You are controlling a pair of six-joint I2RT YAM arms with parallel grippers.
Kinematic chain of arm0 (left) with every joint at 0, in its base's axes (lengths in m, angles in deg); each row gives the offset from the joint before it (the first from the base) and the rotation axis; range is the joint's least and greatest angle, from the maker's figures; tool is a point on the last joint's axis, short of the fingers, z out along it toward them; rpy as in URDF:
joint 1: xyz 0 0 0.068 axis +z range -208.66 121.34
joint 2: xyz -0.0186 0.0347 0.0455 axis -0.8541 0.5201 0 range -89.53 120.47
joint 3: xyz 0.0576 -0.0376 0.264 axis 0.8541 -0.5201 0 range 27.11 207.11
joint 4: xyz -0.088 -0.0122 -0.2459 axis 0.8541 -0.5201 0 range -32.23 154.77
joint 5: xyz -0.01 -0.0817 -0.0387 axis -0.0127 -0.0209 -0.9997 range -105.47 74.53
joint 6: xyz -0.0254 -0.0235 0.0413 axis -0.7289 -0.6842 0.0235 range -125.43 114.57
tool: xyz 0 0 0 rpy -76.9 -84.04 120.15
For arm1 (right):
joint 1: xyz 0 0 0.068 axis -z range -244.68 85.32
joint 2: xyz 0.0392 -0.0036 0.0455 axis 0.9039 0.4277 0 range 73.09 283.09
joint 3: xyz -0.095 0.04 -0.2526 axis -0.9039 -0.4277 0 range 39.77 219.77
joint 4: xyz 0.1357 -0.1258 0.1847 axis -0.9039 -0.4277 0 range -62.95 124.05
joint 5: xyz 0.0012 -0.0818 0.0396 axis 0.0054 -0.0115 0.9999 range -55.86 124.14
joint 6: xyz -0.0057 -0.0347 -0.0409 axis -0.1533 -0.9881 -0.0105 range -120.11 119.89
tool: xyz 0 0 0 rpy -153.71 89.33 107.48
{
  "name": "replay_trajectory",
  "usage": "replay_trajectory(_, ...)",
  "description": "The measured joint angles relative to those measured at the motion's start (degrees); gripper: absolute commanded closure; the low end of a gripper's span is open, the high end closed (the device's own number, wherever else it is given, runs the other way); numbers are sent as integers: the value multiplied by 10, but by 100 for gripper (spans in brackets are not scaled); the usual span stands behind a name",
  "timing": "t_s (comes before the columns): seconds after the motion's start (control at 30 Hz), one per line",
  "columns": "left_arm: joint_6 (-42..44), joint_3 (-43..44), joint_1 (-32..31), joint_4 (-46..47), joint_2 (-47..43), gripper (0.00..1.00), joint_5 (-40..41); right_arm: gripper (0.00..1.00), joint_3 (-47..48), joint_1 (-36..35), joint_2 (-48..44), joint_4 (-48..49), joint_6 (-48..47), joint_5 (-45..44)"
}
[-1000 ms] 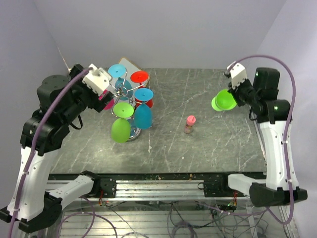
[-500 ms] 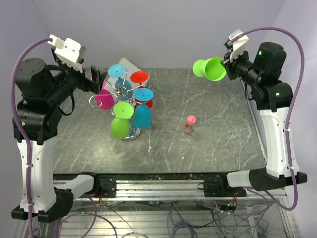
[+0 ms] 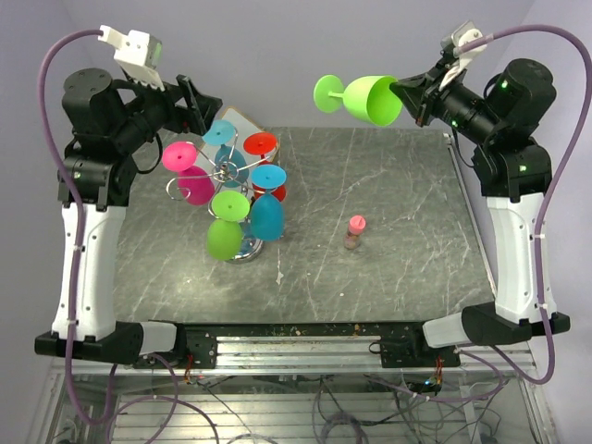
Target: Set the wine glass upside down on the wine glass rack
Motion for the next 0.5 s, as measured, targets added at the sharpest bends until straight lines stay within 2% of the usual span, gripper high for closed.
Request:
replay_trajectory(0.3, -114, -9, -9, 60, 52, 17, -76, 100, 31, -40, 43, 24, 39, 63)
replay_trajectory(0.5, -151, -2, -70, 80, 93, 26, -81, 100, 31, -79, 63, 24, 45, 66)
